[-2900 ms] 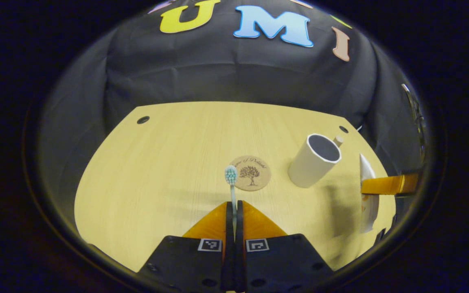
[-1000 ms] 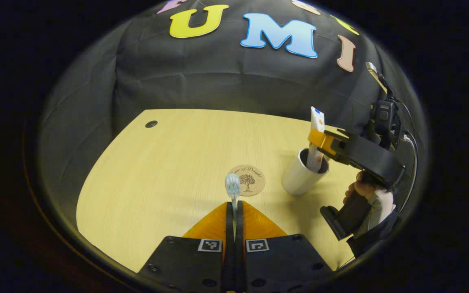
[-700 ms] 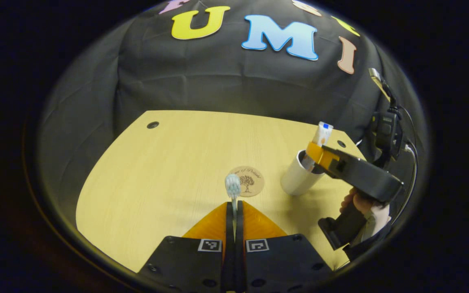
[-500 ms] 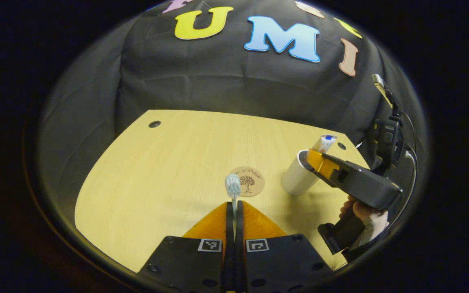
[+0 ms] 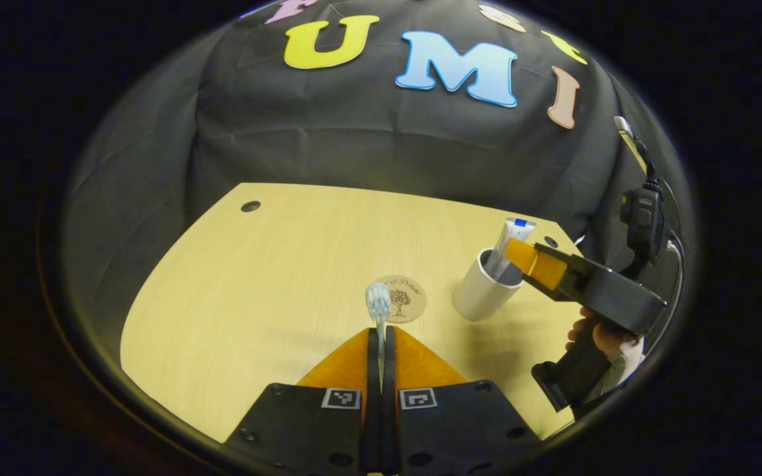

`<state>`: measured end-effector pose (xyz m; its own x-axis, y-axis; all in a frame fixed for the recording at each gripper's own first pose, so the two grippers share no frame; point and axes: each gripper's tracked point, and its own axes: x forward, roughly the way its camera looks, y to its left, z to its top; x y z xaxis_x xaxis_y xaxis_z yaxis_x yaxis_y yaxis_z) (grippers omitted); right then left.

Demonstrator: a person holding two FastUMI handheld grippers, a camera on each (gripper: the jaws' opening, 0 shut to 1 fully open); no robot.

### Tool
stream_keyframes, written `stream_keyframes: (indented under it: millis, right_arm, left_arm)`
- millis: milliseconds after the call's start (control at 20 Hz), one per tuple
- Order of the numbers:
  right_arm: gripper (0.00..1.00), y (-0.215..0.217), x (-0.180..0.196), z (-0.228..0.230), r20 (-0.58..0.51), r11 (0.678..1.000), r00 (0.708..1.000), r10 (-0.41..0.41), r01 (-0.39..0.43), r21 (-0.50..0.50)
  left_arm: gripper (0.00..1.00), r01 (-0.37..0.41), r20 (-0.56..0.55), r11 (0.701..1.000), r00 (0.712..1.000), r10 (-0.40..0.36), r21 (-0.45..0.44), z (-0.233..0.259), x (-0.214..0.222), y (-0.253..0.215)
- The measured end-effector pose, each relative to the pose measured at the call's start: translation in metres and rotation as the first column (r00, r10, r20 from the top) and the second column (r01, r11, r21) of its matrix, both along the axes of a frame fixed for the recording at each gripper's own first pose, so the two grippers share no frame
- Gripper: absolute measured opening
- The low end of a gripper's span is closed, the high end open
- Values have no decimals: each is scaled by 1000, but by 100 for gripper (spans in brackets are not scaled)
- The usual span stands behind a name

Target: Put the toothbrush and toothpaste on the desktop into the cup, then pick up the cup and place it on the coaster on the desktop.

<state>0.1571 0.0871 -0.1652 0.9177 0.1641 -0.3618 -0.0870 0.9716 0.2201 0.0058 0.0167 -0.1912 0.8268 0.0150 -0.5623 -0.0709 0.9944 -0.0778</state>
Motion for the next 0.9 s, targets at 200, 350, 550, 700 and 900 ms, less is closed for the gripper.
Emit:
stream_keyframes:
  millis: [200, 350, 550, 700, 900]
  right_arm:
    - [49, -9, -13, 10, 3, 1000, 1000, 0, 1, -15]
    - [49, -19, -24, 18, -1, 1000, 1000, -2, 2, -27]
    - [49, -36, -38, 29, -5, 999, 1000, -18, 18, -34]
    - [49, -46, -51, 28, -9, 999, 999, -33, 33, -43]
    - [49, -60, -61, 34, -10, 997, 998, -62, 61, -57]
  left_arm:
    - [7, 27, 31, 999, 999, -28, 16, 9, 4, -6]
    - [7, 58, 56, 998, 997, -60, 29, 14, 14, -16]
    - [7, 101, 93, 994, 990, -105, 49, 23, 23, -27]
    - [7, 134, 124, 989, 982, -140, 61, 32, 32, -39]
    - [7, 171, 176, 980, 967, -186, 97, 50, 42, -53]
